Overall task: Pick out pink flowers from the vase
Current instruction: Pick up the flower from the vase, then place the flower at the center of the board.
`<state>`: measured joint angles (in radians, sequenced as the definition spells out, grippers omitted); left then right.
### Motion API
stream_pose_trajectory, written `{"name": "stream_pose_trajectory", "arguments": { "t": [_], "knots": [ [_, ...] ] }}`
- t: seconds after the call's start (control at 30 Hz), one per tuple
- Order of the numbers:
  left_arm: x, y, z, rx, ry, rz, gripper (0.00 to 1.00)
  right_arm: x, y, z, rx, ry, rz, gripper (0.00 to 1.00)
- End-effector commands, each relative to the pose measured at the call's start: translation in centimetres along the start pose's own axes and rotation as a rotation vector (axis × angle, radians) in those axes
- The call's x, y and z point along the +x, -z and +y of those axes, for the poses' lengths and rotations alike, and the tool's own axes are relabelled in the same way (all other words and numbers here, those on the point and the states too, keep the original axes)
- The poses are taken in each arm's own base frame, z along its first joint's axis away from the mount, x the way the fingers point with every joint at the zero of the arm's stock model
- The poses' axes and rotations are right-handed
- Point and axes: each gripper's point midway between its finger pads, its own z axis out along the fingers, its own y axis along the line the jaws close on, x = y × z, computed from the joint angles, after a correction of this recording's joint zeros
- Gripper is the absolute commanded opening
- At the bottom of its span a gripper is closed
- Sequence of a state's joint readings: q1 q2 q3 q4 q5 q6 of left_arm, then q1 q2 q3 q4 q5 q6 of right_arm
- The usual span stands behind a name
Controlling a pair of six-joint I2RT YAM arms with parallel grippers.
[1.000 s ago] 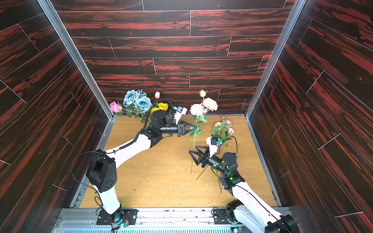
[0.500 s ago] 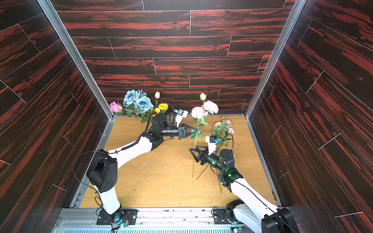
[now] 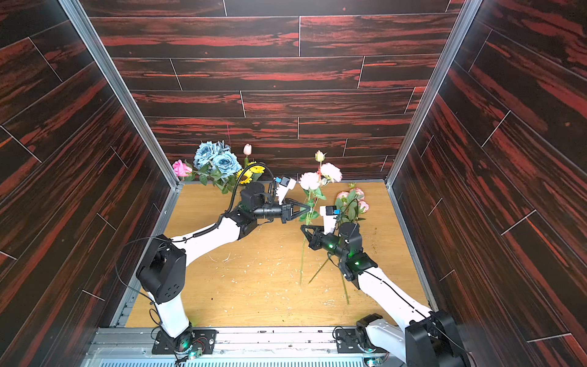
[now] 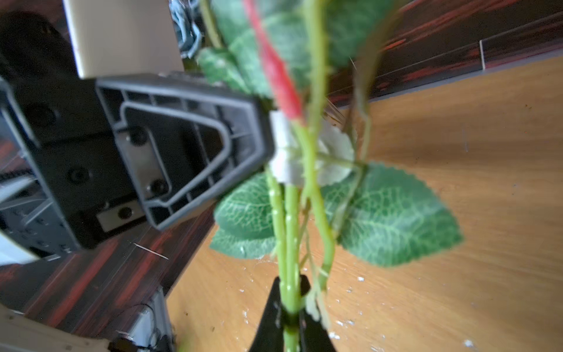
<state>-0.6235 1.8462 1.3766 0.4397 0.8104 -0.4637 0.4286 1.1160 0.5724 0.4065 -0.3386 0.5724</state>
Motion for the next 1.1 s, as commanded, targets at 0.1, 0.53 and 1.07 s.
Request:
{"name": "stream_pose_trajectory", "arguments": {
  "t": [0.1, 0.53, 1.07],
  "knots": [
    [-2.5, 1.3, 2.5, -0.241, -0.071, -0.084, 0.27, -2.9, -0.1, -0.4, 0.119, 0.018, -0.001, 0.00],
    [-1.4, 12.9, 11.3, -1.041, 0.030, -0.259, 0.88, -6.0, 0.2, -11.5, 0.858, 0.057, 0.271, 0.00],
    [-1.4, 16.0, 10.1, -1.041, 0.035, -0.329, 0.90, -2.3, 2.1, -18.7, 1.106, -0.043, 0.469, 0.00]
  ]
}}
